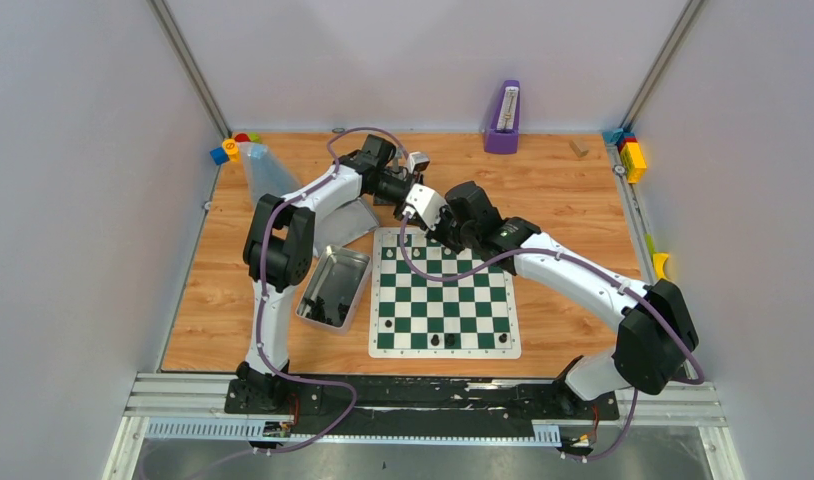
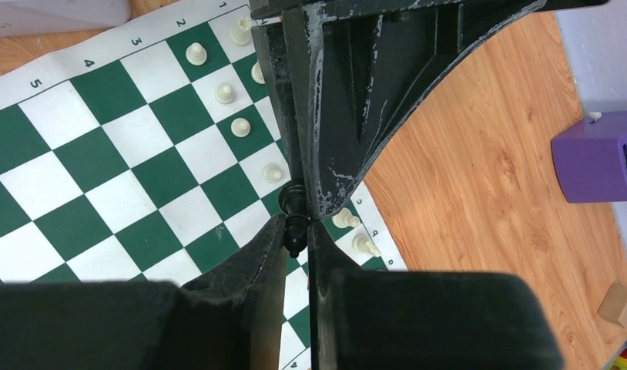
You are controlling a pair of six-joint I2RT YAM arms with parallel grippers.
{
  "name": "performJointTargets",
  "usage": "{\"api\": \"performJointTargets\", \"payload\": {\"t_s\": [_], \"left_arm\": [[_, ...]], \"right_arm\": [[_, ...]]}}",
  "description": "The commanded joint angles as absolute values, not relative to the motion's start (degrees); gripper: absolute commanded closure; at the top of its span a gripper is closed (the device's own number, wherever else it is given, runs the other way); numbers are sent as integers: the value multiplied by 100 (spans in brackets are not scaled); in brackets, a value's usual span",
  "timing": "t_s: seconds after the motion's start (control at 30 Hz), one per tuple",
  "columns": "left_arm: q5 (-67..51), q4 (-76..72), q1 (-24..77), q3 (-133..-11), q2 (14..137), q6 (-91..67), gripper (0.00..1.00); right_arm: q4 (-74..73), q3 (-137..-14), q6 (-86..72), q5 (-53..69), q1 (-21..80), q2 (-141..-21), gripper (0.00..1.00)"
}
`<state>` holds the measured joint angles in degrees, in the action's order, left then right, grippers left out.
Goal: Set up the chess pieces on the board
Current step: Place the chess piece on the chessboard.
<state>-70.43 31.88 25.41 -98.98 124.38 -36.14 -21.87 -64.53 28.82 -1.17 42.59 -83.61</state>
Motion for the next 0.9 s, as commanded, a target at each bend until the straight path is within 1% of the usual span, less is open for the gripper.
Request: {"api": "performJointTargets", "payload": {"t_s": [0.0, 0.1, 0.33, 0.53, 0.77, 0.87], "left_arm": [[-7198, 3117, 2549, -9883, 12362, -3597, 72], [-7108, 3336, 2549, -9967, 12345, -3378, 66], [-6744, 4173, 2493, -10349, 12313, -2520, 52], [-5917, 5449, 2317, -10881, 12138, -1131, 47], [-4769, 5915, 2003, -10679, 11368, -193, 41], [-4004, 6244, 1986, -10592, 11054, 414, 40]], "right_arm": [[-2107, -6634, 2856, -92, 4289, -8117, 100], [-2158, -6537, 2953, -93, 4268, -7990, 100], [-2509, -6282, 3023, 642, 4168, -7659, 100], [-3008, -5918, 3376, 1250, 4155, -7374, 100], [-3907, -5872, 3636, 1823, 4183, -7305, 100], [-4488, -5906, 3714, 1850, 4225, -7375, 100]]}}
